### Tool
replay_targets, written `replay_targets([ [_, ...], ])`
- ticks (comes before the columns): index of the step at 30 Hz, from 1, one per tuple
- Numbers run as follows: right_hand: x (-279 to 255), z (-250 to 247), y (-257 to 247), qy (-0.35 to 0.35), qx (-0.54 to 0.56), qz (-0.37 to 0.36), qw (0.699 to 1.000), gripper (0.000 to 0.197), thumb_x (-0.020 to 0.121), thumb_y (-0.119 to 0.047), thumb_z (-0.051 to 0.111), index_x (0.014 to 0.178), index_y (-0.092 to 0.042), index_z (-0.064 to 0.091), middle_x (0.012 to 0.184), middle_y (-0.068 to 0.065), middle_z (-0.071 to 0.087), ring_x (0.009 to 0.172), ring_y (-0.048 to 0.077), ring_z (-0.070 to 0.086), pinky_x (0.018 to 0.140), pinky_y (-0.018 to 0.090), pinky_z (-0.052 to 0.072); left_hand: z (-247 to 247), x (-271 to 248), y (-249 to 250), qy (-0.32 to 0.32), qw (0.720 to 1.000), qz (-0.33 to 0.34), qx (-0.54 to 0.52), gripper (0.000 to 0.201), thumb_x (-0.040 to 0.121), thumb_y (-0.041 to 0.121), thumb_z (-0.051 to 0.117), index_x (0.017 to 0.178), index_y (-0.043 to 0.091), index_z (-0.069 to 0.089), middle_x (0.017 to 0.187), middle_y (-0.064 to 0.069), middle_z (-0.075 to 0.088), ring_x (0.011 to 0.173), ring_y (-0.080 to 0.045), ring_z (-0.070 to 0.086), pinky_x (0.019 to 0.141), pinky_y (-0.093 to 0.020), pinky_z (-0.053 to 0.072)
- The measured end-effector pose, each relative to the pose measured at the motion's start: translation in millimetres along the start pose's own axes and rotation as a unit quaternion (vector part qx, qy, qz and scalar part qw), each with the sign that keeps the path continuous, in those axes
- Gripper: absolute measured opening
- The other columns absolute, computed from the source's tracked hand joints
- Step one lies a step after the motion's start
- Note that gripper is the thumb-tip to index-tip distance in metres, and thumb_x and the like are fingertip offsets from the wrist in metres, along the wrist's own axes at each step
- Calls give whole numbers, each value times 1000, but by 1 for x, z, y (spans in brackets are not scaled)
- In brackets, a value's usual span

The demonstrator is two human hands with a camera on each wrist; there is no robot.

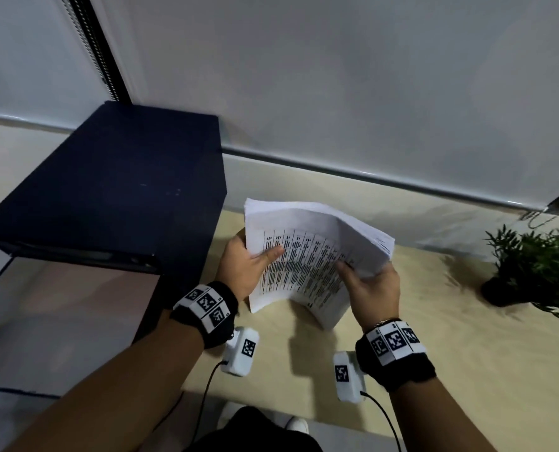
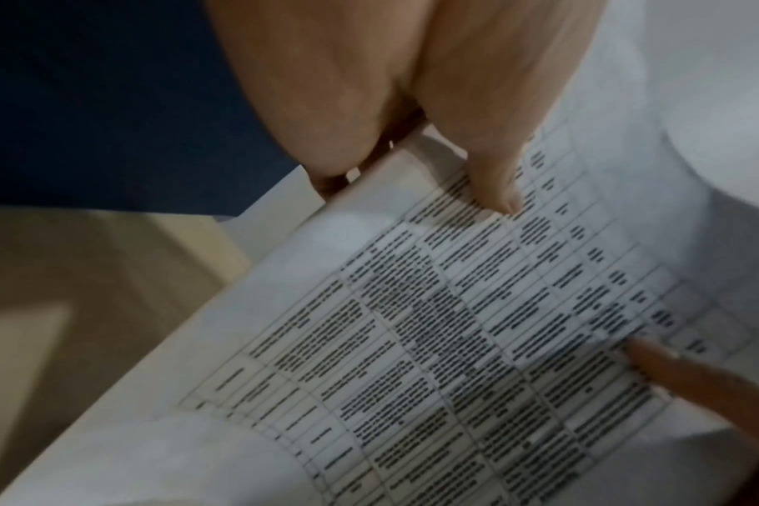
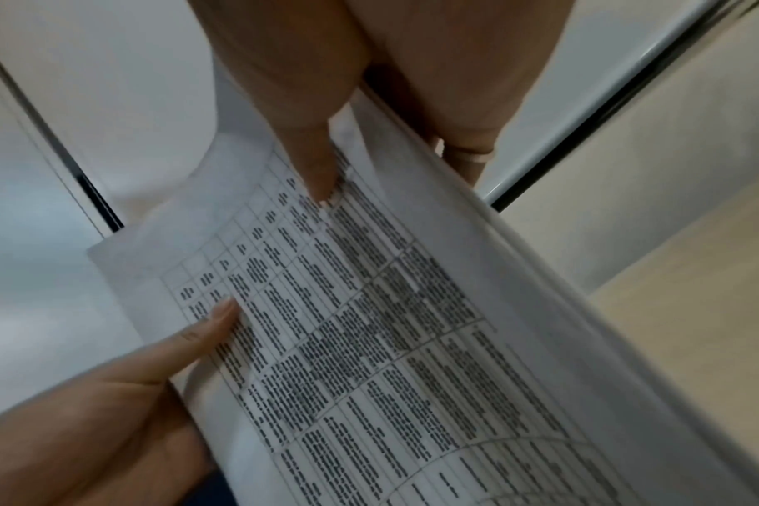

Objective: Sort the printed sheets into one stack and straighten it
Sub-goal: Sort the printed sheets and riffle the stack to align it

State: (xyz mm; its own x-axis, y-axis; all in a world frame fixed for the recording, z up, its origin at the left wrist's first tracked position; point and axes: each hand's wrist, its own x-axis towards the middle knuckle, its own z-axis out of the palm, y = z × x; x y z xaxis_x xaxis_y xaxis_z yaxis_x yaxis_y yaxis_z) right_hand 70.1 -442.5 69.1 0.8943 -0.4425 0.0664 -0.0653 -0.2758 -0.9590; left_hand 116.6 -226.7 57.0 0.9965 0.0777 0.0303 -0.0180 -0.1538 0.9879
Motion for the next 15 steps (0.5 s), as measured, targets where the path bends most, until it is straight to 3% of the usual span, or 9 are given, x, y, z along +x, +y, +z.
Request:
replay_targets([
  [2, 3, 3, -2, -6, 8, 2, 1000, 24, 73, -9, 83, 92, -11, 69, 87, 6, 72, 80, 16, 69, 73, 28, 55, 3, 1, 1, 0, 1000, -18, -2, 26, 79, 19, 81, 98, 3, 73, 82, 5, 74, 66, 12, 66, 60, -6, 48],
  [3, 5, 5, -7, -7, 17, 3, 1000, 20, 74, -5, 82, 87, -12, 69, 83, 5, 71, 76, 13, 68, 69, 25, 54, 6, 2, 5, 6, 1000, -21, -2, 24, 81, 19, 80, 98, 4, 74, 83, 3, 74, 64, 13, 65, 57, -4, 47],
  [6, 9, 5, -29, 29, 39, -31, 998, 19, 78, 1, 77, 83, -15, 67, 76, 1, 67, 57, -13, 59, 57, 13, 50, 13, 4, 26, 34, 999, 8, -13, 15, 83, 19, 77, 97, 14, 73, 90, 2, 76, 70, 16, 64, 61, -2, 47],
  [8, 10, 0, -37, 51, 58, -77, 994, 20, 78, 1, 77, 86, -16, 67, 79, -6, 67, 59, -19, 57, 59, 6, 48, 14, 6, 38, 52, 998, 32, -32, 12, 83, 18, 78, 91, 23, 71, 86, 11, 73, 74, 15, 66, 64, -4, 49],
  [10, 6, -1, -34, 60, 46, -96, 993, 19, 79, -3, 78, 91, -15, 71, 81, -10, 68, 65, -18, 59, 65, 8, 51, 12, 4, 39, 52, 997, 47, -40, 14, 81, 18, 79, 92, 22, 72, 84, 16, 72, 76, 10, 68, 67, -9, 52],
  [13, -1, 5, -13, 34, 2, -34, 999, 18, 77, -8, 80, 94, -6, 74, 83, 6, 71, 70, 2, 65, 71, 30, 58, 10, -2, 24, 16, 1000, 7, -3, 18, 80, 18, 80, 96, 11, 73, 81, 11, 72, 69, 14, 66, 62, -7, 50],
  [15, -3, 7, -4, 12, -3, -7, 1000, 17, 76, -9, 81, 90, -7, 72, 85, 11, 72, 67, 0, 66, 69, 25, 58, 9, -5, 15, 12, 999, -18, 23, 23, 80, 21, 81, 97, 7, 74, 78, 11, 71, 63, 15, 63, 56, -3, 46],
])
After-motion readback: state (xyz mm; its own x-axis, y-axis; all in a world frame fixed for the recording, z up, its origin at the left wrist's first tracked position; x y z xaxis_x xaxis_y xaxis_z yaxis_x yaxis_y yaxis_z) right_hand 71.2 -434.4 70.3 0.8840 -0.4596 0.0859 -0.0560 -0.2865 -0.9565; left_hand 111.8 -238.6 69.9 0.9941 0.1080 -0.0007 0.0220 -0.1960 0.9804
